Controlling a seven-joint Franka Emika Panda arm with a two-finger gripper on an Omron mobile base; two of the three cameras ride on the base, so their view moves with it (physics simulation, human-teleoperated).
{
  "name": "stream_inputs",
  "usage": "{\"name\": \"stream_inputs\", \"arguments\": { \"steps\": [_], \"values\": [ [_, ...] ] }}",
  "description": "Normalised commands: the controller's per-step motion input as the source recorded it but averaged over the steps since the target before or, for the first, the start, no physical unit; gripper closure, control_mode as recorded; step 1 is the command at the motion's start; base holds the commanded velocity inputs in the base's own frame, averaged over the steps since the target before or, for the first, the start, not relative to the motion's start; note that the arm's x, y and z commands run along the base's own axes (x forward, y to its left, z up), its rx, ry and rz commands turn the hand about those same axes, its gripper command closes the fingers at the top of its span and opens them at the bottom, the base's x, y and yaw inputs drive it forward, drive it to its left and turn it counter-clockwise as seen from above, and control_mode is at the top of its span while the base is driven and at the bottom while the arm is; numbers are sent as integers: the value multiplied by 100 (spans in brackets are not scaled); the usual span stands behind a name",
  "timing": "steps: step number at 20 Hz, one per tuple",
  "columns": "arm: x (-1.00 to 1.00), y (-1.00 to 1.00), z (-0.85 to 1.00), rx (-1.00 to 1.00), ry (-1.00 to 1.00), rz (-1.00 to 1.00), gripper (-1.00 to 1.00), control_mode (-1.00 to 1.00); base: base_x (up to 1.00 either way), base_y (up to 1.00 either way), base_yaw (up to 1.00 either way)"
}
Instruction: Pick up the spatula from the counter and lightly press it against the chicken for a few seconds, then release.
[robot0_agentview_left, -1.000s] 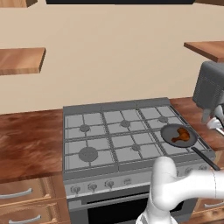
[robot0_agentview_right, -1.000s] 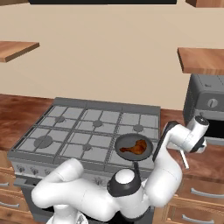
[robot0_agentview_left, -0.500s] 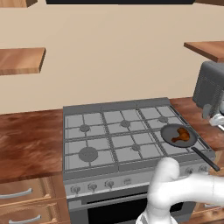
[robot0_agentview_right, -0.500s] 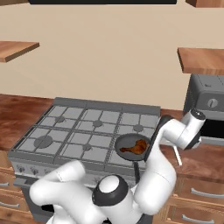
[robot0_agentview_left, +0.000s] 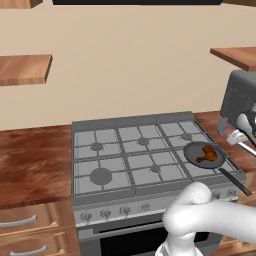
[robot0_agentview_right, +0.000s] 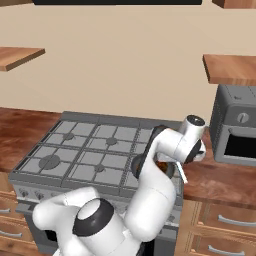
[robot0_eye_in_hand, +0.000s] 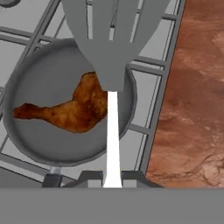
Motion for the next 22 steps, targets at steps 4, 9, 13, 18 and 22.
{"name": "stream_inputs", "arguments": {
  "steps": [4,9,13,18,22],
  "values": [
    [-21,33,47,-12,10,2,100,-100,0,0,0],
    [-12,11,42,-12,15,4,100,-100,0,0,0],
    [-3,1,25,-7,24,8,100,-100,0,0,0],
    [4,0,1,2,19,4,100,-100,0,0,0],
    [11,0,0,-2,16,4,100,-100,0,0,0]
  ]
}}
